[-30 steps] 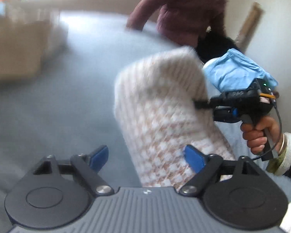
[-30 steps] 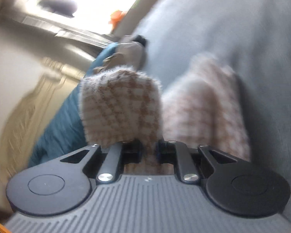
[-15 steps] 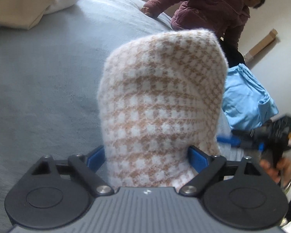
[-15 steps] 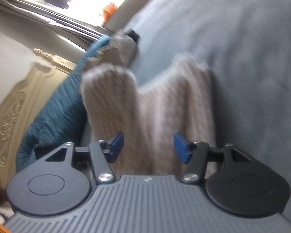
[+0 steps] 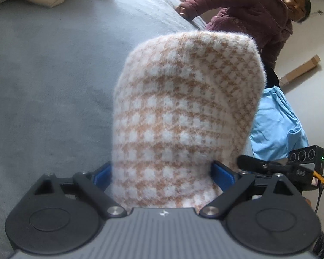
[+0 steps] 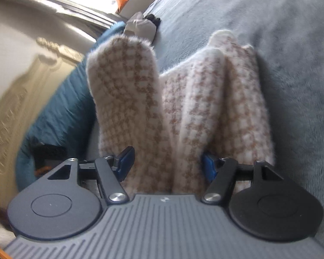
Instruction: Fold clothes
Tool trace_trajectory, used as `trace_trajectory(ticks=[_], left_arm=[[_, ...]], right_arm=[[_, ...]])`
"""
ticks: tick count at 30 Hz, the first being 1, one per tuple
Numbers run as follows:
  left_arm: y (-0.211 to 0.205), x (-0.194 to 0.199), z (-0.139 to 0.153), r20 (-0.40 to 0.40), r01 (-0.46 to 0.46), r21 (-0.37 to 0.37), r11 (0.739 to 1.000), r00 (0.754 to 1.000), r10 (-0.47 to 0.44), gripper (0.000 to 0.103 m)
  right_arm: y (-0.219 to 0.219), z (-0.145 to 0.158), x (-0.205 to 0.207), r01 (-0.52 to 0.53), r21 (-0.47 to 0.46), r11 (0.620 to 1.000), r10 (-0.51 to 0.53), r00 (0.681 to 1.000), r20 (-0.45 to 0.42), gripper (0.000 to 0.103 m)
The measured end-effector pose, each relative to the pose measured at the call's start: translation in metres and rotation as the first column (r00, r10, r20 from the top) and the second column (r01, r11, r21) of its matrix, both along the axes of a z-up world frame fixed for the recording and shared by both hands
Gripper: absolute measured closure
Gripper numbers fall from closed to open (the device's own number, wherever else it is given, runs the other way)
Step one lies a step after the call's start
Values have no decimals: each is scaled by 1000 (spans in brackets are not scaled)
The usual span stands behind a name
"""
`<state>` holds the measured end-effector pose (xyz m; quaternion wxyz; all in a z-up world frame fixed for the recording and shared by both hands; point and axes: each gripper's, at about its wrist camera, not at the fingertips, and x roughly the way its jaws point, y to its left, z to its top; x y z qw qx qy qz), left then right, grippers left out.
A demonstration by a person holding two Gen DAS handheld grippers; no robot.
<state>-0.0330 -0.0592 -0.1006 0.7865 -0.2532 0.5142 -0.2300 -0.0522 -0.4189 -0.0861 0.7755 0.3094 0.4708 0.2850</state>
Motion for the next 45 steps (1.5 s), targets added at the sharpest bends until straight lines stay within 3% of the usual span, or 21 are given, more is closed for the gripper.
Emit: trace_trajectory(ticks=[3, 6, 10, 14, 18, 21, 25, 33, 39, 43, 45], left_arm=[[-6, -4, 1, 3, 6, 12, 1000, 1000, -6, 8], [-8, -5, 4, 1, 15, 19, 1000, 1000, -15, 8], [-14, -9, 15, 0, 22, 34, 999, 1000, -22, 8], [-12, -9, 22, -1, 29, -11, 1000, 1000, -29, 6], [-9, -10, 18, 0, 65, 13, 998, 998, -65, 8], [-1, -18, 21, 11, 97, -3, 995, 995, -97, 8], [30, -33, 27, 71, 137, 22, 990, 988, -138, 8], [-14, 0, 11, 52, 174, 44, 984, 983, -177, 4], [-13, -5, -7, 23, 189, 21, 982, 982, -190, 4], [-14, -5, -14, 20, 201, 14, 979, 979, -202, 4], [-15, -5, -13, 35, 212, 24, 977, 976, -213, 3]], right_arm=[[11, 2, 3, -13, -66, 998, 15, 999, 29, 39], [16, 1, 7, -12, -47, 999, 14, 999, 43, 42], [22, 10, 17, -37, -17, 999, 38, 994, 104, 75], [8, 42, 22, -74, -17, 997, 76, 963, 259, 81], [-15, 21, 34, -46, -92, 995, 64, 976, 209, 83], [-29, 7, 39, -5, -27, 1000, 9, 987, 158, 85], [-38, 23, 38, 2, 17, 1000, -5, 981, 196, 87], [-44, -1, 25, 45, -6, 999, -44, 990, 131, 87], [-44, 8, 14, 42, -118, 992, -22, 985, 170, 87], [-44, 18, 8, 75, -180, 981, -50, 989, 139, 72], [-43, 42, -3, 87, -274, 958, -38, 983, 180, 72]])
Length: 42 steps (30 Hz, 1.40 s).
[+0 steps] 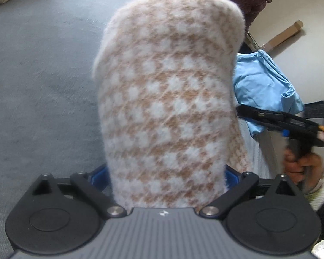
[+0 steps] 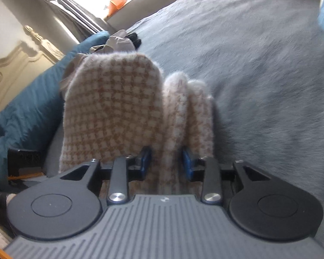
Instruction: Fold clothes
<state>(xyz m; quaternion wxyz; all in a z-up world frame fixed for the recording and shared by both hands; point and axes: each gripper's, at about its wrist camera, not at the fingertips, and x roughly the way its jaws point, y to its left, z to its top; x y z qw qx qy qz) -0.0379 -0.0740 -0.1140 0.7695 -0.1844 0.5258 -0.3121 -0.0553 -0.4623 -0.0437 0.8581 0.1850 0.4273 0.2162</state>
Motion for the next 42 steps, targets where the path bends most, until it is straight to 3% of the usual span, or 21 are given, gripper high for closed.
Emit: trace_trajectory(ticks=[4, 6, 8, 10, 14, 15, 18, 23, 25, 28, 30, 33, 36, 37, 39, 40, 42], left_arm=[[-11, 2, -2, 20, 11, 1, 1000, 1000, -11, 2], [-20, 5, -3, 25, 13, 0, 1000, 1000, -13, 1], [-21, 4, -3, 32, 12, 2, 1000, 999, -12, 0], [-24, 3, -2, 40, 9, 6, 1000, 999, -9, 0], [-29, 5, -1, 44, 29, -14, 999, 999, -29, 3], [-28, 2, 0, 52, 25, -21, 999, 998, -23, 3], [-19, -6, 1, 80, -6, -49, 999, 997, 10, 3], [-17, -8, -8, 69, -35, -68, 997, 997, 39, 2], [-20, -8, -10, 70, -35, -65, 997, 997, 39, 2], [-24, -10, -11, 80, -36, -58, 998, 996, 41, 1], [-27, -13, -11, 103, -30, -43, 999, 994, 34, 1], [-28, -16, -12, 126, -22, -37, 999, 992, 26, 1], [-30, -18, -17, 128, -3, -23, 1000, 992, 6, 2], [-31, -18, -17, 135, 0, -20, 1000, 991, 3, 2], [-29, -20, -17, 145, 5, -31, 1000, 989, 0, 1], [-29, -22, -18, 153, 10, -34, 999, 988, -5, 1], [-36, -18, -19, 155, 11, -42, 999, 988, -5, 1]], right_arm=[[17, 64, -36, -98, -208, 973, 129, 981, 142, 72], [47, 82, -51, -222, -296, 929, 280, 945, 170, 74], [79, 90, -63, -340, -382, 859, 424, 891, 161, 75], [107, 77, -69, -438, -441, 783, 522, 849, 82, 76], [126, -5, -74, -514, -615, 598, 556, 819, -143, 83], [127, -15, -73, -516, -627, 584, 544, 822, -170, 84], [132, -11, -67, -509, -616, 601, 503, 840, -203, 85], [144, 19, -56, -528, -647, 550, 501, 829, -250, 85], [155, 54, -48, -488, -673, 556, 524, 834, -172, 85], [176, 109, -33, -398, -674, 622, 564, 825, 33, 85], [195, 126, -23, -320, -687, 652, 570, 805, 165, 85], [200, 101, 11, -253, -695, 673, 521, 830, 202, 85], [172, 13, 59, -268, -712, 650, 374, 927, -7, 85], [157, -10, 65, -266, -687, 676, 323, 945, -48, 86], [142, -15, 68, -243, -629, 739, 295, 955, -23, 86], [140, -11, 68, -240, -621, 746, 292, 956, -19, 87], [146, 3, 68, -243, -647, 723, 298, 954, -26, 86]])
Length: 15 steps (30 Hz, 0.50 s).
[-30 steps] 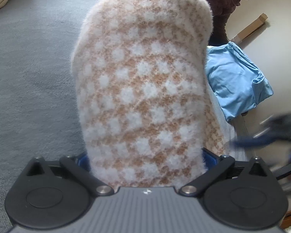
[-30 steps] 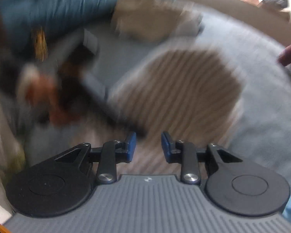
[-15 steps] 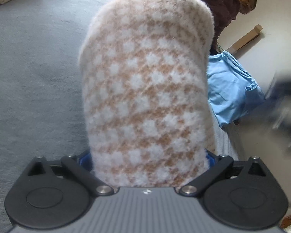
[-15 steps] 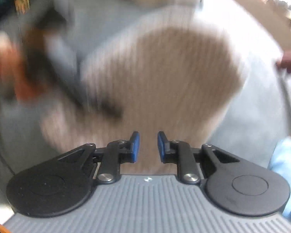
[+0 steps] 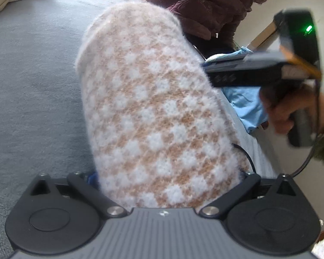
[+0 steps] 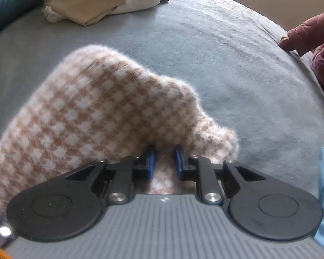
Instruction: Fold clothes
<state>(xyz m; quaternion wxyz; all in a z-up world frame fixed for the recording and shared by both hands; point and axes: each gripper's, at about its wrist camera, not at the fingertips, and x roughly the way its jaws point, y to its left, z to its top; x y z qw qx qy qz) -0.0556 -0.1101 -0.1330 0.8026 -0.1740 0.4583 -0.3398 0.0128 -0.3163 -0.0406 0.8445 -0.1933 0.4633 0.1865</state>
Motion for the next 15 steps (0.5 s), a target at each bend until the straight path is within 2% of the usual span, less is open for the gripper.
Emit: trace_trajectory(ticks=[2, 6, 8, 9, 11, 12, 13, 15], left_arm=[[3, 0, -1, -5, -3, -11, 1000, 1000, 3, 1], [1, 0, -3, -1, -6, -20, 1000, 1000, 6, 1], [1, 0, -3, -2, -7, -21, 1000, 1000, 7, 1], [1, -1, -3, 0, -8, -19, 1000, 1000, 8, 1], [5, -3, -6, -17, -11, -6, 1000, 1000, 11, 1], [10, -2, -8, -33, -18, -16, 1000, 999, 18, 1], [12, 0, -9, -50, -27, -32, 999, 998, 26, 1], [14, 0, -9, -48, -24, -39, 999, 999, 22, 1]], right_arm=[[7, 20, -1, -12, -41, 999, 14, 999, 35, 86], [24, 77, -10, -66, 57, 996, 55, 983, 177, 86], [38, 87, -9, -132, 81, 988, 115, 974, 193, 86], [45, 83, -5, -153, 77, 985, 139, 977, 162, 87], [50, 41, 15, -119, 42, 992, 118, 992, 35, 87], [48, 21, 22, -92, 42, 995, 93, 996, -1, 88], [45, 6, 27, -63, 61, 996, 64, 998, -12, 89], [35, 1, 38, 3, 141, 990, 5, 999, -54, 90]])
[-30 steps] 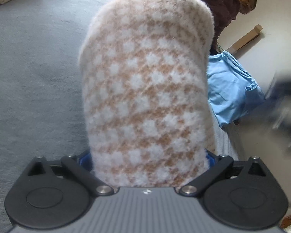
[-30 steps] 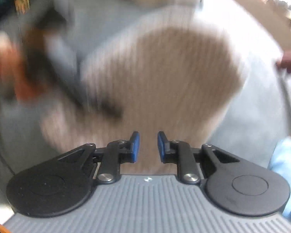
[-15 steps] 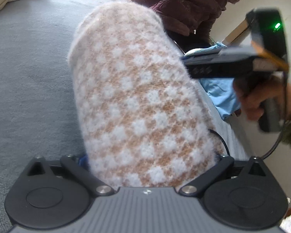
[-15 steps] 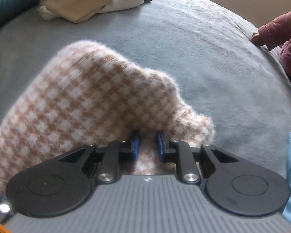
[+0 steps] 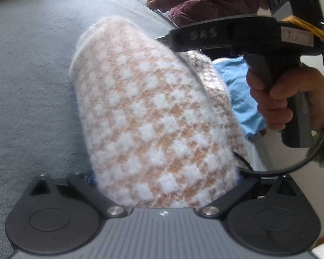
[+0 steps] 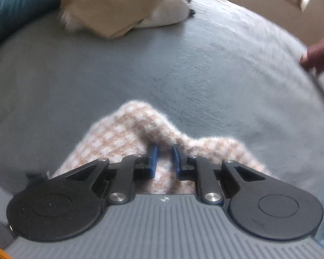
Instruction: Fold clothes
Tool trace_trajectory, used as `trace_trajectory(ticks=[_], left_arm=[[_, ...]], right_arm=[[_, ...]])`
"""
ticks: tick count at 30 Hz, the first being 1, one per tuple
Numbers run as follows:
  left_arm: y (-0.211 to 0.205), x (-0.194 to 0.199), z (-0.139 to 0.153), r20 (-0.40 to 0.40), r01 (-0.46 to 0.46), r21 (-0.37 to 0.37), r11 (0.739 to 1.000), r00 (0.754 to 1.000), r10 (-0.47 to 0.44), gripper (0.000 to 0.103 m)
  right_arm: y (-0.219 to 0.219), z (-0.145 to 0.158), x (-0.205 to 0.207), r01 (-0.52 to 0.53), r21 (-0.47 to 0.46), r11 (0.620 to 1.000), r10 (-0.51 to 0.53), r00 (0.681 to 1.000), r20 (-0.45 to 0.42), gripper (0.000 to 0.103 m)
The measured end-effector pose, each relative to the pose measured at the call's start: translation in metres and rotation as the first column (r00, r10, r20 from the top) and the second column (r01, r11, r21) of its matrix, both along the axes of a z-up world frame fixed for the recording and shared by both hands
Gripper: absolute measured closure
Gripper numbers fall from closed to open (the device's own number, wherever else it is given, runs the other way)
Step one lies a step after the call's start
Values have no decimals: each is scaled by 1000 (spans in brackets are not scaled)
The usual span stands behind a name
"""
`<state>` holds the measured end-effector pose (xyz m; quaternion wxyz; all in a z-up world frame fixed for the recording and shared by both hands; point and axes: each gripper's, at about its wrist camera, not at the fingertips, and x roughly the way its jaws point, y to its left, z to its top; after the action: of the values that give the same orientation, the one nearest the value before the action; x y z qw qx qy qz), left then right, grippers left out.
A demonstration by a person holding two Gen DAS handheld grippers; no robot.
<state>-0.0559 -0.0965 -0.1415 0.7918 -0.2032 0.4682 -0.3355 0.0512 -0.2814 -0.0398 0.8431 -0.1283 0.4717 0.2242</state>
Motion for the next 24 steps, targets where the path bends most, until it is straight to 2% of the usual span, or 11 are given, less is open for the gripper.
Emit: trace_trajectory(ticks=[1, 3, 6, 10, 13, 15, 16, 18, 22, 24], left_arm=[[-1, -2, 0, 11, 6, 8, 1000, 1000, -6, 1], [-3, -5, 1, 27, 12, 20, 1000, 1000, -13, 1], [-5, -7, 2, 36, 12, 29, 1000, 999, -13, 1], [-3, -9, 1, 33, 12, 32, 999, 999, -13, 1], [-2, -8, 5, 31, 4, 56, 998, 1000, -6, 1], [0, -2, 3, -7, -16, 54, 998, 1000, 16, 1], [2, -1, 4, -9, -19, 42, 999, 1000, 19, 1], [1, -3, 7, -1, -9, 57, 998, 1000, 9, 2], [5, -1, 14, -31, 2, 53, 999, 1000, -1, 3], [10, -2, 19, -33, 16, 47, 999, 999, -14, 5]], right_arm=[[-3, 2, 3, 13, 21, 1000, -13, 1000, -15, 90], [2, 4, -5, -10, -9, 1000, 10, 1000, -4, 90], [12, 32, -14, -14, -24, 1000, 14, 1000, 19, 90], [23, 83, -33, -79, 77, 994, 72, 993, 90, 89], [33, 57, -24, -121, 38, 992, 122, 992, -34, 89], [30, 9, -19, -108, 16, 994, 109, 991, -80, 89], [26, -6, -15, -95, 40, 995, 98, 992, -84, 90], [20, -3, -7, -57, 95, 994, 67, 992, -108, 90], [21, 1, -19, -67, 79, 995, 72, 996, -61, 90], [22, 15, -27, -76, 77, 994, 80, 996, -44, 89]])
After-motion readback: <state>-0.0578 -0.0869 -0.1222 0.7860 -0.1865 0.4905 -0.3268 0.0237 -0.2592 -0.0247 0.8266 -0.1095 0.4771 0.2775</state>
